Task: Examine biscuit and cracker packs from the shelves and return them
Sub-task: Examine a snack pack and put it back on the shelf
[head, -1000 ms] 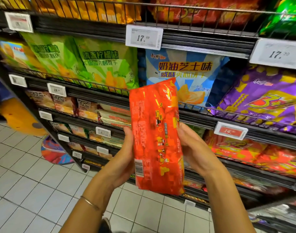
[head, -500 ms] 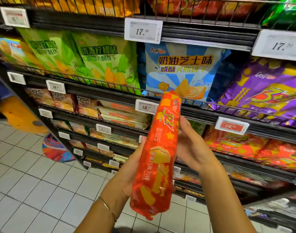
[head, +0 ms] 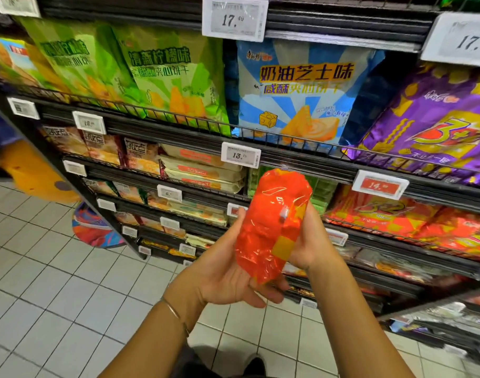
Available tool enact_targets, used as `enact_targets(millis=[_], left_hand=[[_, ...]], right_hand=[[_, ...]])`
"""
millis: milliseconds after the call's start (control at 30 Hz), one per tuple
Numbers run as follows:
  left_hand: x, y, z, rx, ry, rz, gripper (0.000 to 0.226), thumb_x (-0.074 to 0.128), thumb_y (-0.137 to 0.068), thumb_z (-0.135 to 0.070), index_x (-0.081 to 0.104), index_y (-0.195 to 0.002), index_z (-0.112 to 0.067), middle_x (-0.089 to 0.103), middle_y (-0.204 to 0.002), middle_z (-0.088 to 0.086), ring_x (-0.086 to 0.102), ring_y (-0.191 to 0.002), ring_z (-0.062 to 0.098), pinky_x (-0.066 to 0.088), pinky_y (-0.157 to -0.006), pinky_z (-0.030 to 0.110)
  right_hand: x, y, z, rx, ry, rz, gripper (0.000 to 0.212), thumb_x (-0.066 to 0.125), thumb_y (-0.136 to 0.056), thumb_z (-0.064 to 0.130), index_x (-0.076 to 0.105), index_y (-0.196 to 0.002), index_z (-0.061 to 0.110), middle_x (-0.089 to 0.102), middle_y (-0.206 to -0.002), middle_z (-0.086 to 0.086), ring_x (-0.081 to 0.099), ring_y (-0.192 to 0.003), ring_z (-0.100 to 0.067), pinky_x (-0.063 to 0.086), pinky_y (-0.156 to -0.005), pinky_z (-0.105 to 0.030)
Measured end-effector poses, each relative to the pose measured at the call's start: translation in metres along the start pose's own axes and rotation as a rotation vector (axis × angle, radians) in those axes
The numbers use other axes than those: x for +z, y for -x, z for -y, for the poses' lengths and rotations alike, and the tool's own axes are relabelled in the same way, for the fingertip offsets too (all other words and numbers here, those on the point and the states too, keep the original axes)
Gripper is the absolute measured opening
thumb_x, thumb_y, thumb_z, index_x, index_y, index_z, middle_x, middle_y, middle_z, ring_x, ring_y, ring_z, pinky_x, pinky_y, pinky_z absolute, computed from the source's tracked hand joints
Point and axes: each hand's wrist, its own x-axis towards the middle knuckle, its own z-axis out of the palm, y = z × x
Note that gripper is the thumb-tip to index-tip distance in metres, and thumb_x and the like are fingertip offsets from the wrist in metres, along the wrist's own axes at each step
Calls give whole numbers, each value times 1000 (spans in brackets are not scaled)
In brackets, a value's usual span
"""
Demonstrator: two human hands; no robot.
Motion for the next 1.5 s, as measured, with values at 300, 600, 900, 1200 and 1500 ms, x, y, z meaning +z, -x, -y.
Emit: enact_targets(millis=[300, 600, 900, 1200, 1500], left_hand=[[4, 22, -26, 334, -640, -605, 76, 31, -87, -86, 75, -113, -29, 80, -110, 7, 77, -101, 25, 66, -75, 42], [1, 51, -35, 683, -640, -333, 85, 90, -58, -70, 66, -128, -28, 77, -124, 0, 73, -115, 19, 59, -89, 25], [-57, 42, -29, 532, 90, -47, 91, 72, -83, -69, 50, -154, -16, 58, -148, 23, 68, -118, 45, 64, -83, 54], [-91, -2, 33, 395, 567, 163, 88, 35, -99, -76, 63, -141, -3, 65, -138, 26, 67, -119, 49, 66, -74, 49], [-97, 7, 19, 549, 283, -209, 84, 53, -92, -78, 59, -147, -15, 58, -148, 20, 61, -130, 43, 50, -110, 54]], right_hand=[[-16, 4, -22, 98, -93, -112, 89, 79, -69, 77, 68, -135, 19, 69, -132, -21, 64, -124, -46, 47, -106, -66], [-4, 12, -9, -150, -46, -234, 67, 62, -82, 80, 73, -123, 28, 79, -113, -7, 77, -102, -32, 60, -86, -56], [-17, 48, 23, -350, 86, -184, 34, 61, -100, 48, 73, -116, 22, 79, -111, -9, 78, -97, -29, 63, -67, -42], [5, 63, 40, -456, 449, 2, 13, 65, -98, 36, 61, -103, 24, 67, -61, 15, 72, -67, -5, 61, -70, -40], [-6, 64, 30, -372, 367, -88, 45, 57, -95, 63, 80, -101, 25, 80, -97, -4, 78, -96, -30, 62, -76, -49]])
